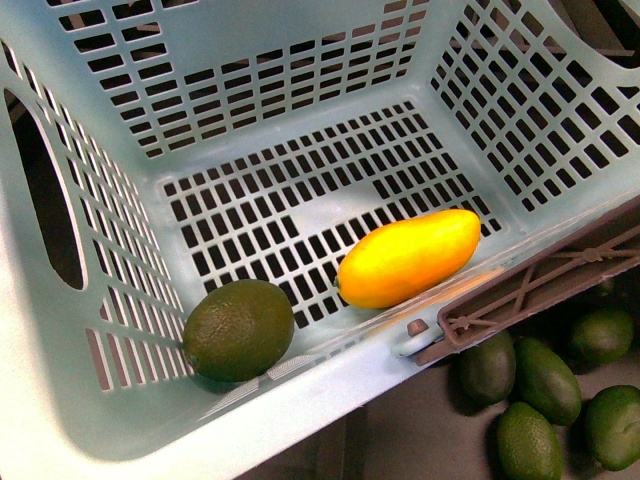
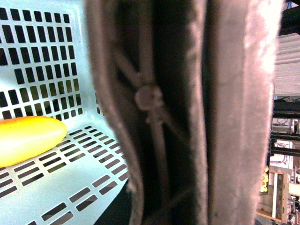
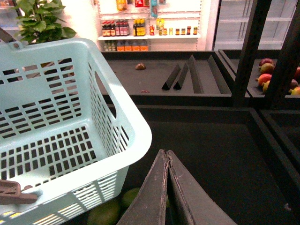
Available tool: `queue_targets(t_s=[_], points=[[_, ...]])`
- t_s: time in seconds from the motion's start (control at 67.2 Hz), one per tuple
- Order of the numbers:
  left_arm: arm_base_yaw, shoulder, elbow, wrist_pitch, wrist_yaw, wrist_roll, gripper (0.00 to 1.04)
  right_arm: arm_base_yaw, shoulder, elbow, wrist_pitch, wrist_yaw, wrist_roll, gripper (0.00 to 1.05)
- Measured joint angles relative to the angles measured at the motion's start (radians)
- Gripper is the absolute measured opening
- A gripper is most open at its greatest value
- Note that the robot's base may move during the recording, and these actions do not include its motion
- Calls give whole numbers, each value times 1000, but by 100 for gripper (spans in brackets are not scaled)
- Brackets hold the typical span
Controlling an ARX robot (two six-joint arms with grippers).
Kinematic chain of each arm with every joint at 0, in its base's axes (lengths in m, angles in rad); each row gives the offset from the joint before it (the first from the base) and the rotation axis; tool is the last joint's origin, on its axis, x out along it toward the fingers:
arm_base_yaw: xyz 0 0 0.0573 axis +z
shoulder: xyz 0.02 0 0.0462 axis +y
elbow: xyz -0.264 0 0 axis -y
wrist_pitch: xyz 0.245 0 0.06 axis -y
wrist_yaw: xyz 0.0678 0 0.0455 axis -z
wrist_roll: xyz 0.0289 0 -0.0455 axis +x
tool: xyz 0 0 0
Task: Pick mango and avocado into basket
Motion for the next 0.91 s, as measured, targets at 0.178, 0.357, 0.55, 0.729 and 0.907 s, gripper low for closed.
queue_targets(t_s=[0.178, 0.357, 0.55, 0.729, 0.907], points=[[0, 0, 0, 0, 0, 0, 14, 0, -135, 0, -169, 2, 0, 2], [0, 0, 0, 0, 1, 0, 14, 0, -193, 0, -200, 2, 0, 2], [0, 0, 0, 0, 0, 0, 14, 0, -194, 0, -200, 2, 0, 24], [0, 0, 0, 0, 0, 0, 14, 0, -195, 0, -200, 2, 0, 57], [0, 0, 0, 0, 0, 0, 14, 0, -195, 0, -200, 2, 0, 95]])
